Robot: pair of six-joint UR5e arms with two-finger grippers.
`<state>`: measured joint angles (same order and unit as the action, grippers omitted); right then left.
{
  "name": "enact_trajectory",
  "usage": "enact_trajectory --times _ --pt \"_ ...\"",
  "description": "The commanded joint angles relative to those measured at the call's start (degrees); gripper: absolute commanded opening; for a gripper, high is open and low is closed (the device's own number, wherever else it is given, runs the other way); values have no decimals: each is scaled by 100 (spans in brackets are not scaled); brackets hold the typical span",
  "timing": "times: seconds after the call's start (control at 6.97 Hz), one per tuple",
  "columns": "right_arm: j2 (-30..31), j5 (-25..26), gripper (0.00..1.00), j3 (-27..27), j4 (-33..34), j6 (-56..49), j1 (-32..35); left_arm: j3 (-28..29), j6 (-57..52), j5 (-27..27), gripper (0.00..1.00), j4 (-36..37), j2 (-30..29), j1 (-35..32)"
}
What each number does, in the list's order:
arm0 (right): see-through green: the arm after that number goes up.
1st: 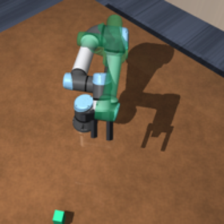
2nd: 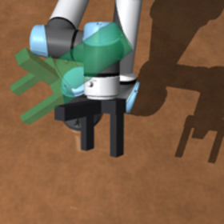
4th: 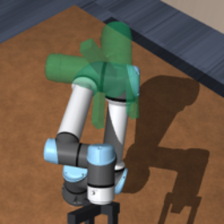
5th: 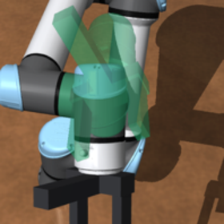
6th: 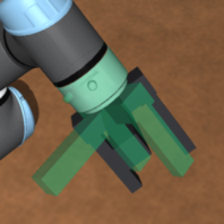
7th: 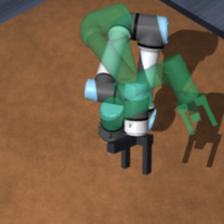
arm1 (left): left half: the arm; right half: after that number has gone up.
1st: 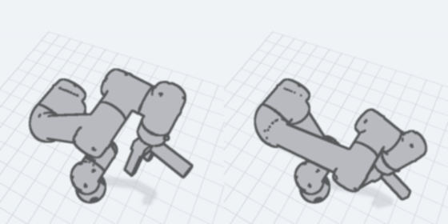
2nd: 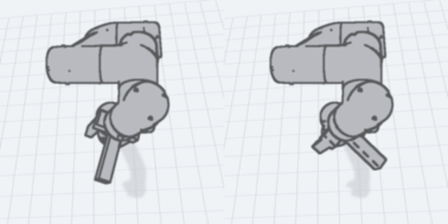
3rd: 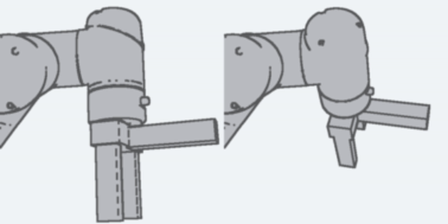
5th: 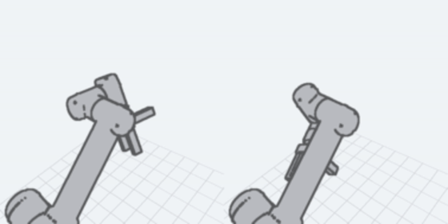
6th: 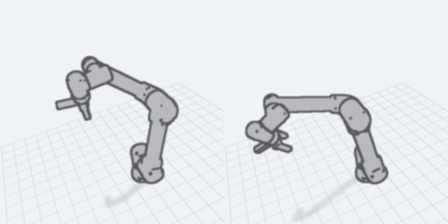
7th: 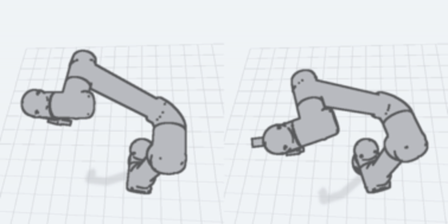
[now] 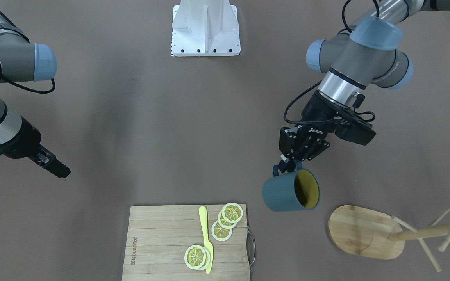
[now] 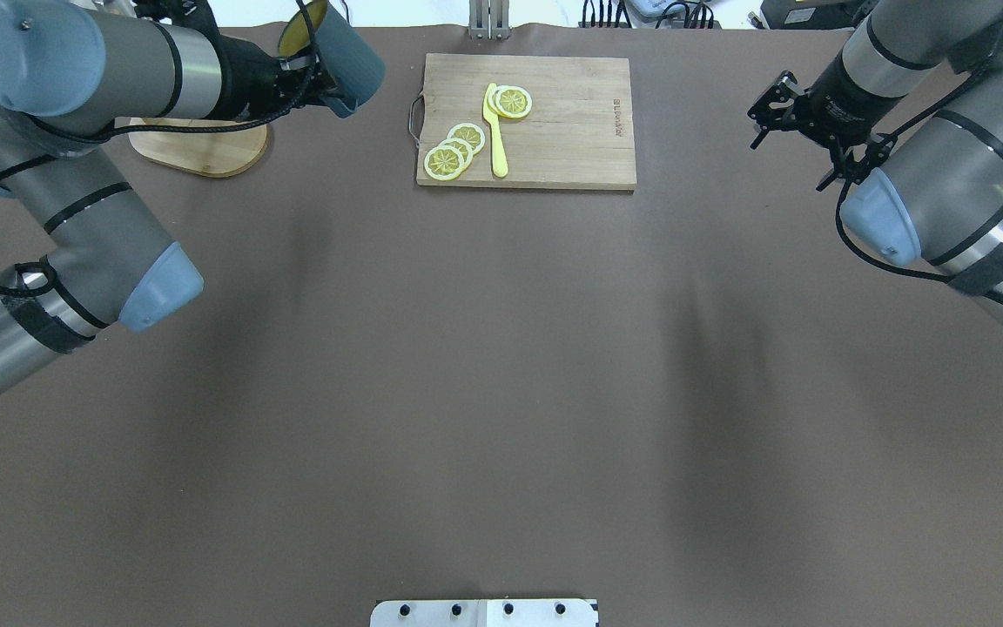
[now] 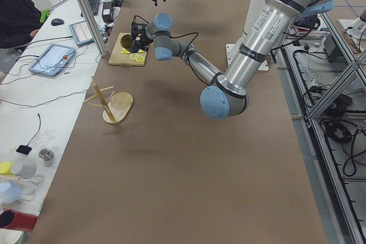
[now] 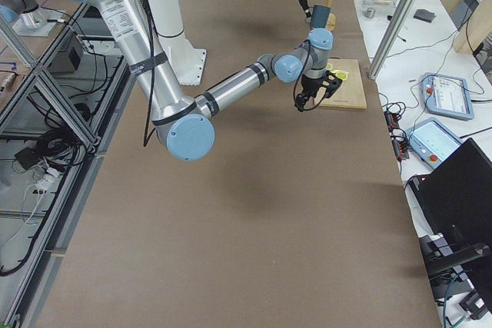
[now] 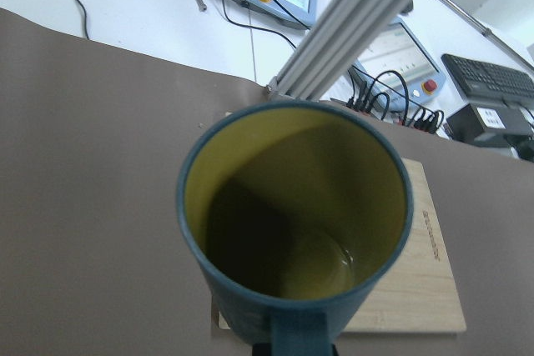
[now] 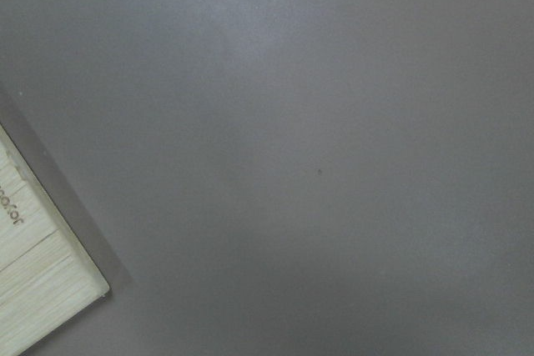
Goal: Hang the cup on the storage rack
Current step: 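Lift the blue mug with the left gripper toward the wooden stand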
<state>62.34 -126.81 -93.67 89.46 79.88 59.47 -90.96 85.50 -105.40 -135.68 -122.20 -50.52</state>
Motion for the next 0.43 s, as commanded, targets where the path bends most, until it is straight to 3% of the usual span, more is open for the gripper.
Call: enact_trajectory --times 0.0,0.29 --pt "-99 25 100 -37 1 45 -6 269 1411 37 0 -963 -15 -351" --pt "-160 51 100 -55 10 54 -15 1032 2240 46 0 -2299 -32 -555"
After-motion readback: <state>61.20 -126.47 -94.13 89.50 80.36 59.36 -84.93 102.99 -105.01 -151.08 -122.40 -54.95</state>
